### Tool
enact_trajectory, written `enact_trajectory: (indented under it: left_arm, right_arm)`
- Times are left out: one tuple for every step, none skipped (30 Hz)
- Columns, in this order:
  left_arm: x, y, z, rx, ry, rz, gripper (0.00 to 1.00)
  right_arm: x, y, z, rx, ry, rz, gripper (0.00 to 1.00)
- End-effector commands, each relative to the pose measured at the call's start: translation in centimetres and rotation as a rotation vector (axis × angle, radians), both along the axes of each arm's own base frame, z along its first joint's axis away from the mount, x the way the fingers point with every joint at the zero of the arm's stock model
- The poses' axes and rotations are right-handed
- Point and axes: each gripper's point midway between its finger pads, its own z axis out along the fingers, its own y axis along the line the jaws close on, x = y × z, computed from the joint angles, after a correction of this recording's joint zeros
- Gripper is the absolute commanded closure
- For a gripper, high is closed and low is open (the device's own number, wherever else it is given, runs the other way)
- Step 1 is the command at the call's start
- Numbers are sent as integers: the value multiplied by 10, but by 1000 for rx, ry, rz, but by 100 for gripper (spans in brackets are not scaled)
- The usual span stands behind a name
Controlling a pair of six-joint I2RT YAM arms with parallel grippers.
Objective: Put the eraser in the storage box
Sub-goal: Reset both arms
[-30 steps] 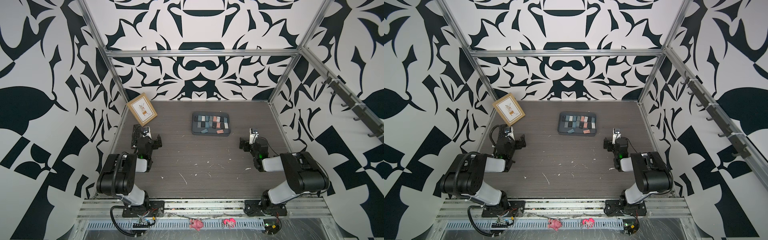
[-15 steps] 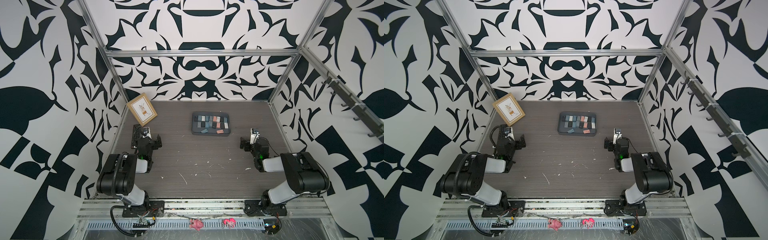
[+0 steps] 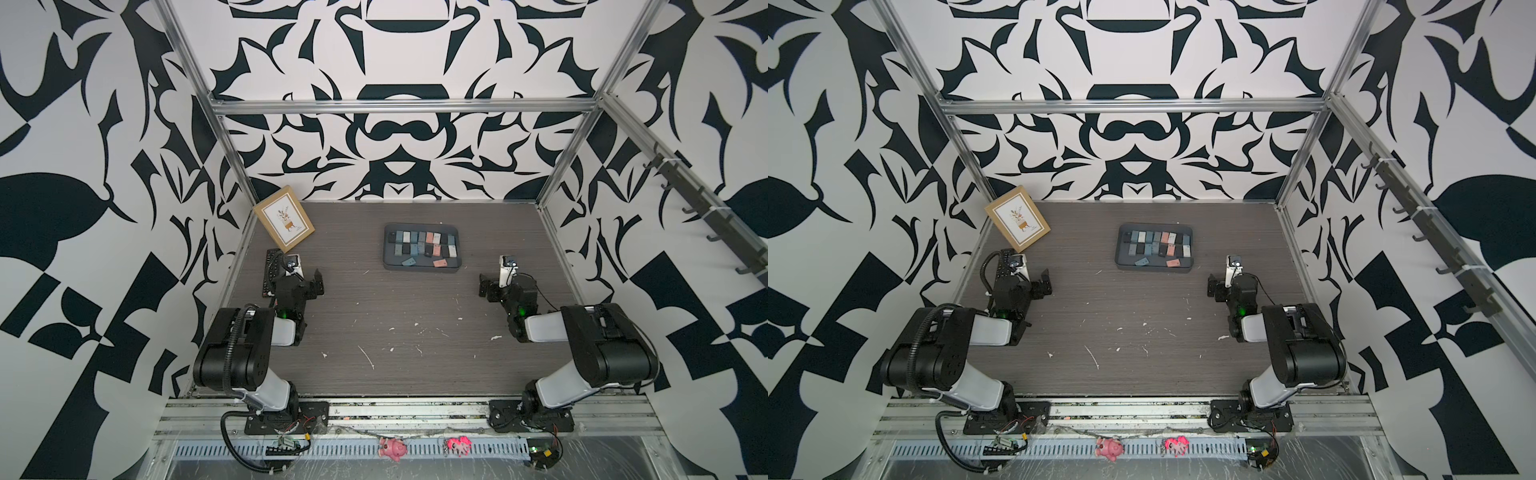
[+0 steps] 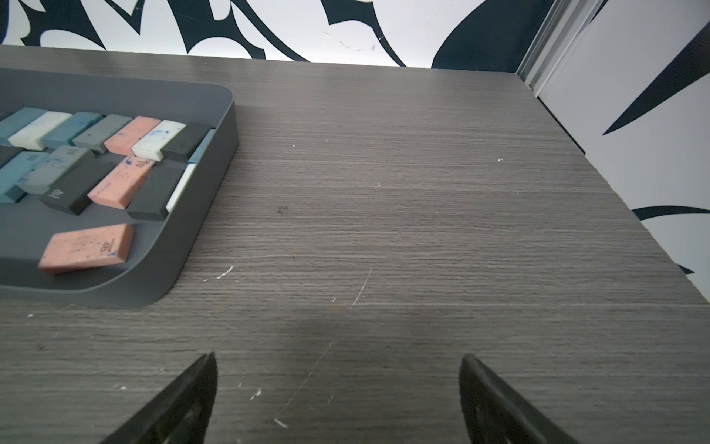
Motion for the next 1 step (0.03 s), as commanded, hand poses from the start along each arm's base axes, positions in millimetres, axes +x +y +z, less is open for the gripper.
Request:
enact_trajectory:
  left_arm:
    - [5, -1, 7, 26, -23, 6, 1]
  right_arm:
    - [9, 2, 13, 2, -41, 13, 1]
